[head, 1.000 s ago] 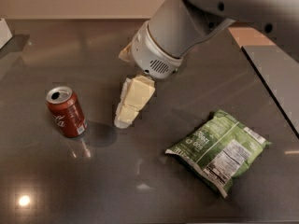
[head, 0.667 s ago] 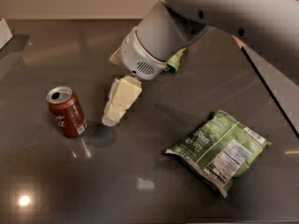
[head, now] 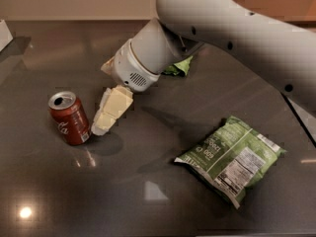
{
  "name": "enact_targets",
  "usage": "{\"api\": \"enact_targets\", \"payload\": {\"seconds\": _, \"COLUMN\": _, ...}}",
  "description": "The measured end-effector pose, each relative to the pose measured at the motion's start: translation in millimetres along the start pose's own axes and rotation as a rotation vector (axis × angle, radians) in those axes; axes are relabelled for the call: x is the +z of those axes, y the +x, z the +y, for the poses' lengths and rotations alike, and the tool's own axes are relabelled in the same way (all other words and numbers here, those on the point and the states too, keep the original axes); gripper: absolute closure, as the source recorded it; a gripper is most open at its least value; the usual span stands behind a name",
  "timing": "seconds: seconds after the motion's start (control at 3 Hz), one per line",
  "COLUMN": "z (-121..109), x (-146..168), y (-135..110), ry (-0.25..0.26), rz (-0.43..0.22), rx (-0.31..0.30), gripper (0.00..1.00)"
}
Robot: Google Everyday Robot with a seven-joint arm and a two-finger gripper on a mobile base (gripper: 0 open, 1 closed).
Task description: Knock coke can over
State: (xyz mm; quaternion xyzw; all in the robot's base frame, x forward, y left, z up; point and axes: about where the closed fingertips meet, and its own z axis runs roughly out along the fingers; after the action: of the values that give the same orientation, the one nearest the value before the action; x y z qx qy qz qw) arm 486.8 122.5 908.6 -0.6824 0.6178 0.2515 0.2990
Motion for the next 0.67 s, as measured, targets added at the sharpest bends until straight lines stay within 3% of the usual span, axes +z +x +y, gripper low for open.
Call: {"api": "enact_targets", "payload": {"seconds": 0.67, "z": 3, "x": 30, "y": -17, "ry": -0.045, "rz": -0.081, "rx": -0.004, "gripper": 0.00}}
